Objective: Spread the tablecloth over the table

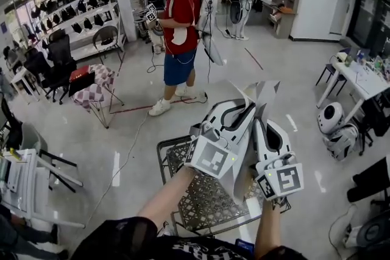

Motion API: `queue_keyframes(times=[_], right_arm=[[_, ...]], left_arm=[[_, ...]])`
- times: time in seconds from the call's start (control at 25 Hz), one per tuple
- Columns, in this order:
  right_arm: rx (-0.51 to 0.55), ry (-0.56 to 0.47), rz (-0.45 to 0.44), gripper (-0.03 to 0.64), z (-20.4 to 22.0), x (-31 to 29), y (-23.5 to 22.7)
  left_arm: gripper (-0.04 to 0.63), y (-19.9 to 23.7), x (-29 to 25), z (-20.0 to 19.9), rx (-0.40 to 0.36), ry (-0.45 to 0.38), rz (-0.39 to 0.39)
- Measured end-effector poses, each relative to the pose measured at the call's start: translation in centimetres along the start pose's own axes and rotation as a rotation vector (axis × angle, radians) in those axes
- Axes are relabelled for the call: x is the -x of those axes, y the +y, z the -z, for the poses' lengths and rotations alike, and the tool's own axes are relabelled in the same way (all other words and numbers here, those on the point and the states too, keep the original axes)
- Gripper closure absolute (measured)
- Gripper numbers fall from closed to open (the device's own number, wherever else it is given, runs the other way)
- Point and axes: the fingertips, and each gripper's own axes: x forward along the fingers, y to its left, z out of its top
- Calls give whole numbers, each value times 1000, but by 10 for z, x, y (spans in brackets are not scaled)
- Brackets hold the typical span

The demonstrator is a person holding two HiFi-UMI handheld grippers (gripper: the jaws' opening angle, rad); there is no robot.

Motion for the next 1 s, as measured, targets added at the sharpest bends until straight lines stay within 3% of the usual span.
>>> queue_keyframes(times=[0.2,0.4,0.72,1.0], right_arm=[[64,95,42,601,44,18,9],[-13,228,60,600,89,49,24],[-25,332,191,600,126,92,0],[9,403,317,600,152,131,-42]], left_arm=[[561,-43,17,41,0,89,48],[558,-84,54,81,69,195,62],[558,-88,109,125,228,326,-34],[555,-71,170,152,379,403,-226]])
